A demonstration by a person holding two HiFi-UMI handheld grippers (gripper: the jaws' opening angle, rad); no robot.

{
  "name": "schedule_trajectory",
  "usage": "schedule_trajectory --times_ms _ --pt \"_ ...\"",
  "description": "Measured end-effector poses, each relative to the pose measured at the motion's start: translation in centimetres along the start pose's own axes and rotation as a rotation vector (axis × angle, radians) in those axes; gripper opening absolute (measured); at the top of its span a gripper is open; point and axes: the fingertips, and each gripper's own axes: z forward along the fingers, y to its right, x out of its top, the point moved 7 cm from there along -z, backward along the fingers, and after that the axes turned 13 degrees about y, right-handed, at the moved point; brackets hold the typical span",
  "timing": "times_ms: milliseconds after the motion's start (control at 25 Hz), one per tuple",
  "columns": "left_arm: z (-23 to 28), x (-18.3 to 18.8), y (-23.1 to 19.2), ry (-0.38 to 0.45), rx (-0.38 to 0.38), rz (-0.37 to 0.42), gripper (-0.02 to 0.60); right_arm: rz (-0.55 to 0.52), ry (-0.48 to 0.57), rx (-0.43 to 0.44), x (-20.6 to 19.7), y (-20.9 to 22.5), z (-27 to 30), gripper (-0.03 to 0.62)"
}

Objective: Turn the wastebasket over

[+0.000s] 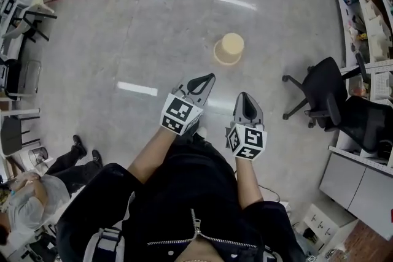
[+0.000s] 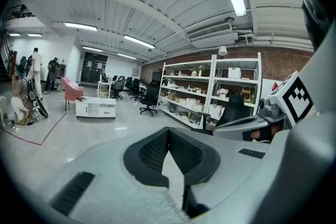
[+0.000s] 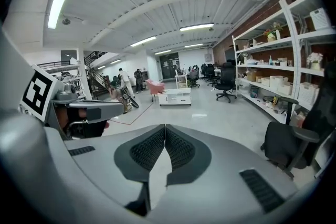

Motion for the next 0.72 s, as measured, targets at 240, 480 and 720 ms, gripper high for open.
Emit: schedule_trajectory --times_ms 240,480,720 --pt "4.3 0.2 -4.5 -0.005 -0.05 -0.015 0.005 -0.01 -0.01 -0.06 1.0 1.0 5.5 0.011" --pt "7.7 -0.5 -9.1 -0.03 -0.084 -0.016 0.005 -0.034 -0.007 -0.08 1.8 1.2 10.2 0.011" --pt "10.9 -2.5 -12.3 -0.064 -0.089 -0.026 0.005 -0.072 -0.032 -0.081 1.5 3.4 14.7 0.011"
